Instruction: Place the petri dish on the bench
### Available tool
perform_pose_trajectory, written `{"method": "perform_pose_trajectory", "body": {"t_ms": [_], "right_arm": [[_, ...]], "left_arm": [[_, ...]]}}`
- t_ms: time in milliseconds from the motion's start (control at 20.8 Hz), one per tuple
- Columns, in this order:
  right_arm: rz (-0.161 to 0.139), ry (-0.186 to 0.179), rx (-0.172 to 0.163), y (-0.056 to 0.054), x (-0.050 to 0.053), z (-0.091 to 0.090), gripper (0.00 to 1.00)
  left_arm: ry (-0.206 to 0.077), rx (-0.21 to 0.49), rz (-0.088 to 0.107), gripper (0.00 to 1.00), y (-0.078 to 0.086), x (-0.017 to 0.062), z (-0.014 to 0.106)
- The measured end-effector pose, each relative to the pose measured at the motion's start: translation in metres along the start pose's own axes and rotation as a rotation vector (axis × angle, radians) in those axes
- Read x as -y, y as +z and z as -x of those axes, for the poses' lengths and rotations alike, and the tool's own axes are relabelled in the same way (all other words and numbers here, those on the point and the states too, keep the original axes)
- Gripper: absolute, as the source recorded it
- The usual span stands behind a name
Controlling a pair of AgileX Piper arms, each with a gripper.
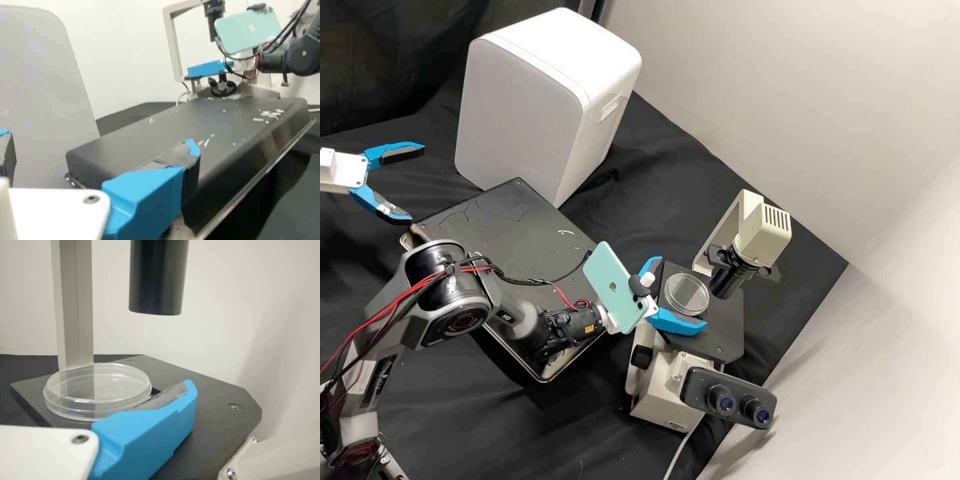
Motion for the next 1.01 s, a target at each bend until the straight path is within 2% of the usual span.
{"method": "perform_pose_trajectory", "body": {"t_ms": [432,624,816,1008], "right_arm": [[0.011,0.013,0.001,0.003,0.002,-0.014,1.0],[0.049,0.0,-0.014,0.003,0.006,-0.019,1.0],[0.067,-0.007,-0.019,0.002,0.01,-0.021,1.0],[0.071,-0.007,-0.019,0.002,0.01,-0.021,1.0]], "left_arm": [[-0.01,-0.008,0.007,1.0,-0.001,0.0019,-0.001],[-0.009,-0.007,0.008,1.0,0.0,0.0019,-0.001],[-0.017,-0.01,0.013,1.0,0.0,0.0034,-0.002],[-0.012,-0.018,0.016,1.0,-0.001,0.0024,-0.004]]}}
